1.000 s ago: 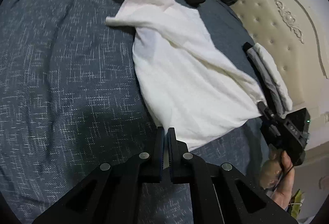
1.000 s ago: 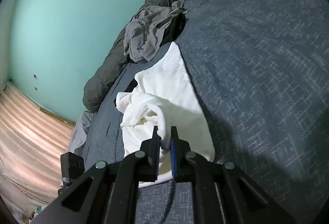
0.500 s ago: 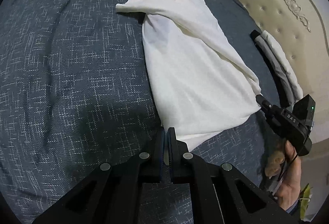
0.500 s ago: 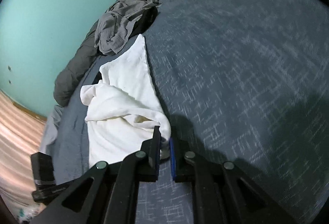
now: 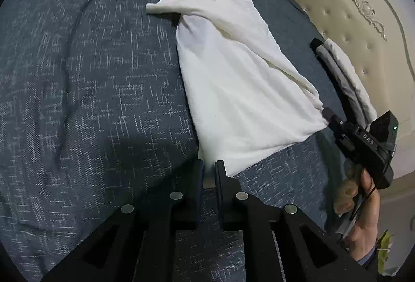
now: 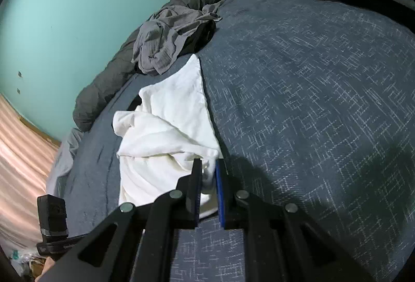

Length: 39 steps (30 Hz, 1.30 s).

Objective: Fold clothes

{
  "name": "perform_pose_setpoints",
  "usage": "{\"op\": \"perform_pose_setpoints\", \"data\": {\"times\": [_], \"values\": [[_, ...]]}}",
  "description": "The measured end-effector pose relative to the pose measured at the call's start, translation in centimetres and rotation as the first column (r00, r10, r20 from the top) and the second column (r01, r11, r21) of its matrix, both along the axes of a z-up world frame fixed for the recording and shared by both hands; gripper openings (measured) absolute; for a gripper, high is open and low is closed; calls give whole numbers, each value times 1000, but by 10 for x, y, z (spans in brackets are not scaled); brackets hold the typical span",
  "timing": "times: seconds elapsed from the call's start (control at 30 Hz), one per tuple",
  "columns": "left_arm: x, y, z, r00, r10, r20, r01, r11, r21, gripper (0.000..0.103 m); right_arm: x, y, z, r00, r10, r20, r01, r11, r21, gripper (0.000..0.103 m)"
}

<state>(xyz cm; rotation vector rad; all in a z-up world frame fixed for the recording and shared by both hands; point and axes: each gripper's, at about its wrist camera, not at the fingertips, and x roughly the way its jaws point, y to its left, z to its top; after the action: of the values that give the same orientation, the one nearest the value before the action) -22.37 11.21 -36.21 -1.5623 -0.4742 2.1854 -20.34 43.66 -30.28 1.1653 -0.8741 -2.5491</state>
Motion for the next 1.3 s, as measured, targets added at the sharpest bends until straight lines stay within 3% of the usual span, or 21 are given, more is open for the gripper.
{"op": "perform_pose_setpoints", "data": {"times": [0.23, 0.37, 0.47, 0.67, 0.8, 0.87, 1.0, 1.13, 1.3], "values": [[1, 0, 1, 1000, 3, -26, -3, 1000, -12, 10, 3, 13, -12, 994, -74, 75, 71, 996, 44, 11], [7, -17, 9, 996, 42, -75, -41, 999, 15, 12, 9, 20, 2, 996, -85, 14, 85, 996, 4, 11], [9, -34, 12, 992, 79, -101, -78, 997, 5, 28, 10, 1, 20, 999, -11, -49, 12, 1000, 22, 11], [10, -64, 10, 983, 123, -137, -127, 991, -26, 30, 1, -59, 37, 982, 167, -86, -158, 983, 97, 19], [6, -80, 7, 979, 132, -156, -139, 990, -36, 33, -17, -98, 37, 962, 269, -41, -257, 949, 183, 20], [3, -88, 5, 976, 142, -165, -150, 988, -37, 41, -24, -113, 35, 949, 313, -24, -302, 931, 203, 20], [2, -102, 5, 971, 158, -179, -169, 984, -47, 42, -43, -145, 34, 918, 396, 4, -387, 895, 221, 25], [-1, -110, 7, 968, 176, -180, -186, 982, -39, 46, -65, -184, 39, 881, 472, 18, -450, 827, 336, 32], [-3, -119, 9, 964, 204, -171, -206, 979, 4, 49, -88, -226, 39, 821, 569, 40, -540, 754, 375, 32]]}}
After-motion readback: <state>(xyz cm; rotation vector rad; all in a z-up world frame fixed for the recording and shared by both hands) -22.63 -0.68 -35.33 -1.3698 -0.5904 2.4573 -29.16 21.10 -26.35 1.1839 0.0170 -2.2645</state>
